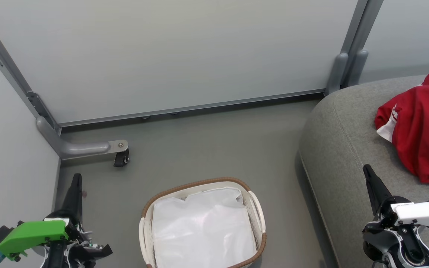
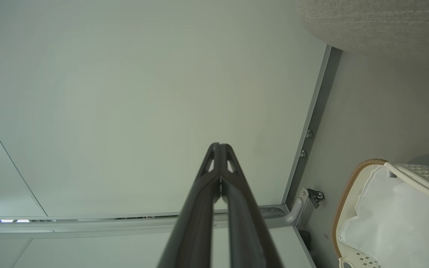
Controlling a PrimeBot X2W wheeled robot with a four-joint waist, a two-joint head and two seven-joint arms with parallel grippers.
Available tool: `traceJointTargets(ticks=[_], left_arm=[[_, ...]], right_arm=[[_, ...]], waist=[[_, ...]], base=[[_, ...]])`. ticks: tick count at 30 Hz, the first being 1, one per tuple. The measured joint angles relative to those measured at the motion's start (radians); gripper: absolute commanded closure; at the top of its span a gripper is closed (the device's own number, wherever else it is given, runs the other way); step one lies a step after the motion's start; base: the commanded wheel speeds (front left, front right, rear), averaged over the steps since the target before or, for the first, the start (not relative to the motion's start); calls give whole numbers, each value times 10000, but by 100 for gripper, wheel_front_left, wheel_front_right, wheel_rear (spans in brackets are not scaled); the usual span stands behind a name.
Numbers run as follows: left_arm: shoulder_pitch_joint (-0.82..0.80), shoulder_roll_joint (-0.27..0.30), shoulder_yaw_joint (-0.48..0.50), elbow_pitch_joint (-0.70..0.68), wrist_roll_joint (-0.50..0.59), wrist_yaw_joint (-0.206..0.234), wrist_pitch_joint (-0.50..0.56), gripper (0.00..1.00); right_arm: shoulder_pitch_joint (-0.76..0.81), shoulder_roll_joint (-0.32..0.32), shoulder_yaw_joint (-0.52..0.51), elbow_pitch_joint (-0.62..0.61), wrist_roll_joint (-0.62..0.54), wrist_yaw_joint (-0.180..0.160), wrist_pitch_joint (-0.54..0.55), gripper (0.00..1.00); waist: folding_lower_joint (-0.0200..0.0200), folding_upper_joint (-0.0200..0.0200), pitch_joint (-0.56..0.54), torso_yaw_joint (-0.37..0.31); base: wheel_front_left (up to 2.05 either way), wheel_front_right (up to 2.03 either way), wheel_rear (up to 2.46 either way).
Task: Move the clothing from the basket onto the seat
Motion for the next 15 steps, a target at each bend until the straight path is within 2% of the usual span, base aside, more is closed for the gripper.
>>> traceJointTargets(ticks=[15], left_arm=[[0,0,0,0,-2,0,0,100]], right_arm=[[0,0,0,-2,0,0,0,100]], waist=[[0,0,0,0]], base=[[0,0,0]])
